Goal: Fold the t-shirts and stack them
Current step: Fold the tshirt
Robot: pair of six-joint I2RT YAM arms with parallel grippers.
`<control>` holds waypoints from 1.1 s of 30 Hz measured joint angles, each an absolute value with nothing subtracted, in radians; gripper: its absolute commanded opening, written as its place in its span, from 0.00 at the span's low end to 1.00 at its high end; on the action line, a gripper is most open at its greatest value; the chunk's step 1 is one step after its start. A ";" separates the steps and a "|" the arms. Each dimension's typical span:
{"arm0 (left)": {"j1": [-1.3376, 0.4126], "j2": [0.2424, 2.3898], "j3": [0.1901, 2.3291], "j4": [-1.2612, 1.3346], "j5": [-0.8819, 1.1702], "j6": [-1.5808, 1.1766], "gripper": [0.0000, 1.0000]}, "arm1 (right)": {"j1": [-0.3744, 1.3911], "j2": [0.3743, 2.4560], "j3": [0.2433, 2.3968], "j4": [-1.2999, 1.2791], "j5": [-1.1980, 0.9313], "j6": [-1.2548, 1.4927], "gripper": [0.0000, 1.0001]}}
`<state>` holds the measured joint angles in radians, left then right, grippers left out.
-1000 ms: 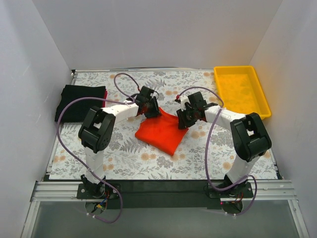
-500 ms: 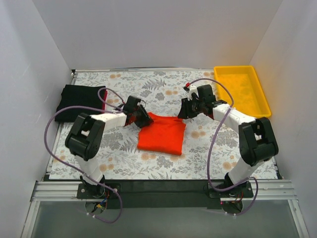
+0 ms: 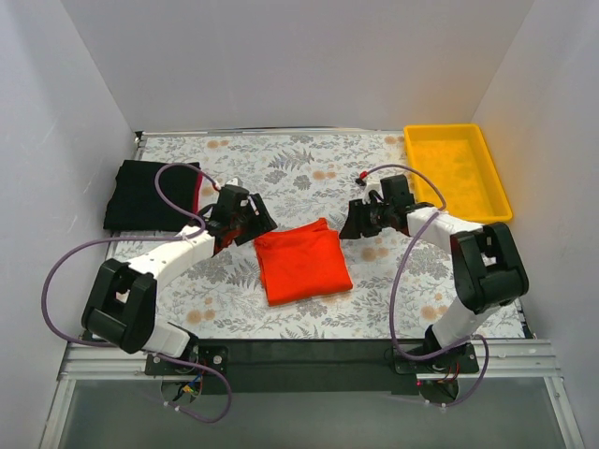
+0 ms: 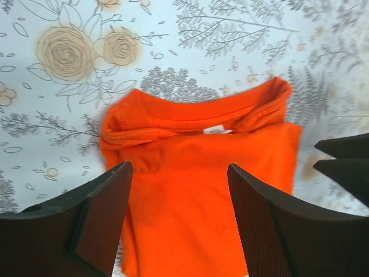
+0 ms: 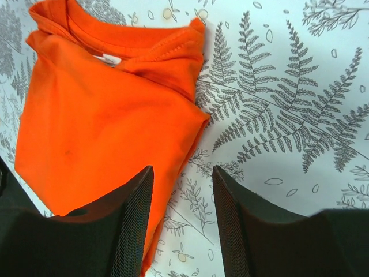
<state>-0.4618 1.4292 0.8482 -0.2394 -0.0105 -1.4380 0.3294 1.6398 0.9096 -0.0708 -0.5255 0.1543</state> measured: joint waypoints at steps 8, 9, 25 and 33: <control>-0.460 1.566 0.852 -0.266 -0.012 -1.273 0.61 | 0.327 1.816 1.002 -0.067 -0.611 0.124 0.45; -0.460 1.579 0.854 -0.271 -0.010 -1.263 0.61 | 0.327 1.831 1.011 -0.063 -0.619 0.121 0.45; -0.460 1.613 0.912 -0.300 0.013 -1.124 0.52 | 0.322 1.927 1.064 -0.023 -0.738 0.070 0.32; -0.460 1.578 0.914 -0.319 0.010 -1.103 0.52 | 0.322 1.929 1.064 -0.024 -0.751 0.057 0.01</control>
<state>-0.4603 1.5776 0.9142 -0.3191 0.0097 -1.1030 0.3218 1.9285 1.0641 -0.0242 -0.7506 0.0570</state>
